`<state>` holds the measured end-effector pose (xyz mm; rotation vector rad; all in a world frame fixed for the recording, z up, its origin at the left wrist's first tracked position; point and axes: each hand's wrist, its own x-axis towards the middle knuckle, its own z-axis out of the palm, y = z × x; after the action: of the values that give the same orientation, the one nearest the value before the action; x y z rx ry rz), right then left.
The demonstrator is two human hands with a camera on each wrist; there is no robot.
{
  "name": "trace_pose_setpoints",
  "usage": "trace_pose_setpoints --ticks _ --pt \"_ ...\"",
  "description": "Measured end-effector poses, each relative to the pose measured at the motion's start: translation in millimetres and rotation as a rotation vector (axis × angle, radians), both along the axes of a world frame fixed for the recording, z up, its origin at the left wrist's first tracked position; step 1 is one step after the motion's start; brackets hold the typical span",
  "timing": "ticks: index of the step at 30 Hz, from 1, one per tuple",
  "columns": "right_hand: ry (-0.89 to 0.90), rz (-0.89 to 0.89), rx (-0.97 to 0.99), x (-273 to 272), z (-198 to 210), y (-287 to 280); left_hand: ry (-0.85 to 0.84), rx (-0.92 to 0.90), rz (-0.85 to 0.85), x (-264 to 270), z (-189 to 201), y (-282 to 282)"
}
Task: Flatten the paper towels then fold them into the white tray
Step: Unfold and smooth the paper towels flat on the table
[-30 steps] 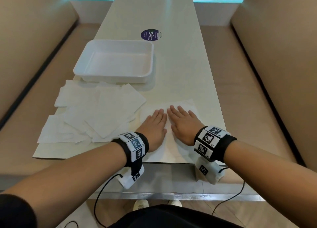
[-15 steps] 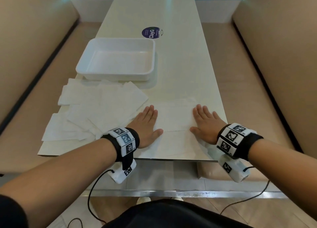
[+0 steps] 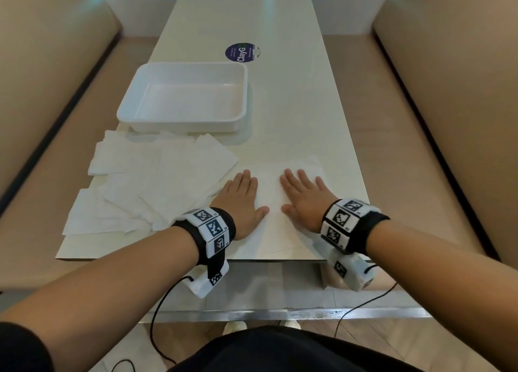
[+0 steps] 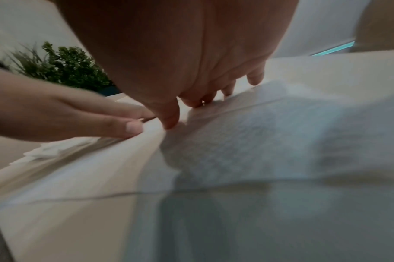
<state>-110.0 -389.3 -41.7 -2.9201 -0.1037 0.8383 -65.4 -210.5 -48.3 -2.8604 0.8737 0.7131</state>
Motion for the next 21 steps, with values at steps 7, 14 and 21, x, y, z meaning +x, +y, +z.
trace_pose_setpoints --ticks 7,14,21 --pt "0.029 -0.078 -0.08 -12.4 3.1 -50.5 -0.021 -0.038 -0.067 3.7 -0.6 11.6" --pt "-0.164 0.025 -0.012 -12.7 5.8 -37.8 0.019 -0.275 -0.234 3.5 7.8 -6.9" --pt "-0.229 0.123 0.097 -13.0 5.8 -36.1 -0.002 -0.297 -0.239 5.4 10.6 -11.2"
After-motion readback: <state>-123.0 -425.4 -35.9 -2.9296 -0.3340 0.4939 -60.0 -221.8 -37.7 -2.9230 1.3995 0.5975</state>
